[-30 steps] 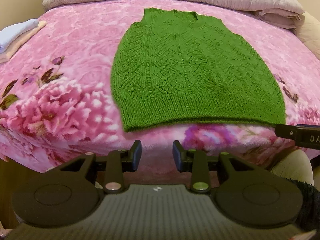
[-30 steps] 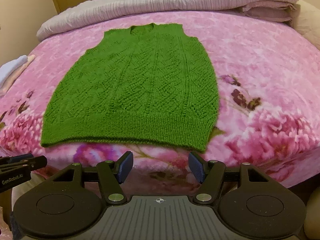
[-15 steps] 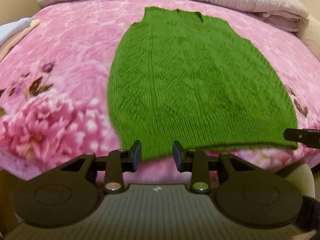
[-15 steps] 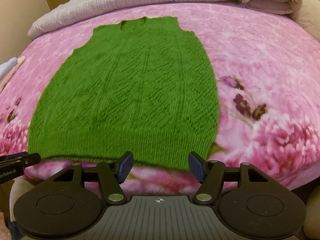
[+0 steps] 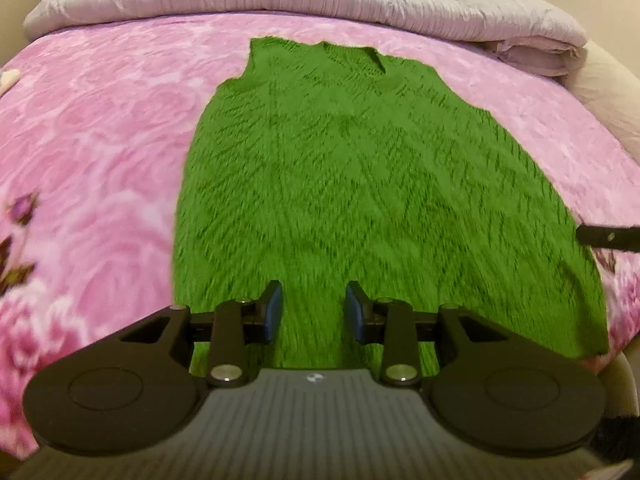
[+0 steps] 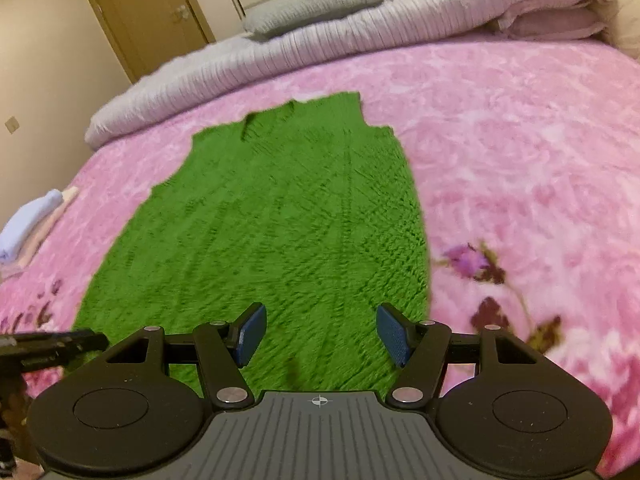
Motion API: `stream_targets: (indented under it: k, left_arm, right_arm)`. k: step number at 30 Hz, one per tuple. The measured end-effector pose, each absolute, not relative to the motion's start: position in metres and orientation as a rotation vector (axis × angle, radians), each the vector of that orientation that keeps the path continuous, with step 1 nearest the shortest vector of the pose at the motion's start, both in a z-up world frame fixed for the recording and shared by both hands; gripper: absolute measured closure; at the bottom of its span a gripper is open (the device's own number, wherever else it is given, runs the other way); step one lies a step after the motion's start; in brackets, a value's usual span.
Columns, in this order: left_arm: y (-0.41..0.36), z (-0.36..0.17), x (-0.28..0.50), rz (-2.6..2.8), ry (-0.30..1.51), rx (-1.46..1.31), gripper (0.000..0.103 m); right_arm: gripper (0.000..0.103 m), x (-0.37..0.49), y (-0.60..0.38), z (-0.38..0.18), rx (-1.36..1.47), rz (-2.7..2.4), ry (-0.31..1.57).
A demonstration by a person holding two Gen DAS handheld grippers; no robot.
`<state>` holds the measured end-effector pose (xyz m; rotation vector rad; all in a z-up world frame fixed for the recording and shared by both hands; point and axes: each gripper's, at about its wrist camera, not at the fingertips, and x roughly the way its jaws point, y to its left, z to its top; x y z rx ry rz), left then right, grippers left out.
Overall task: Fold clothes
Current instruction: 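Move both open grippers down onto the sweater hem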
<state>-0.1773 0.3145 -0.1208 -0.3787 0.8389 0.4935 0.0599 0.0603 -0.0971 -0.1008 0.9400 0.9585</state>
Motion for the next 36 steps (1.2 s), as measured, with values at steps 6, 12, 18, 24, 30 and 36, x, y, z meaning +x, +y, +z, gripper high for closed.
stream_targets:
  k: [6,12,18,24,30,36]
  left_arm:
    - [0.340,-0.120,-0.149,0.466,0.819,-0.371,0.073]
    - [0.370,-0.115,-0.120,0.422,0.791,-0.343,0.073]
    - [0.424,-0.110,-0.090,0.381,0.759,-0.329,0.073]
    - [0.500,-0.117,-0.044,0.356,0.729,-0.319,0.072]
    - [0.577,-0.139,0.008,0.343,0.673,-0.429,0.069]
    - [0.629,-0.162,0.049,0.276,0.647,-0.604,0.069]
  right_arm:
    - [0.039,0.089,0.072,-0.110,-0.087,1.015,0.947]
    - [0.039,0.121,0.092,-0.107,-0.079,1.112,0.926]
    - [0.039,0.177,0.122,-0.108,-0.109,1.212,0.935]
    - [0.040,0.261,0.160,-0.117,-0.058,1.298,0.945]
    - [0.040,0.341,0.214,-0.138,0.001,1.312,0.990]
    - [0.056,0.394,0.267,-0.166,0.057,1.296,1.057]
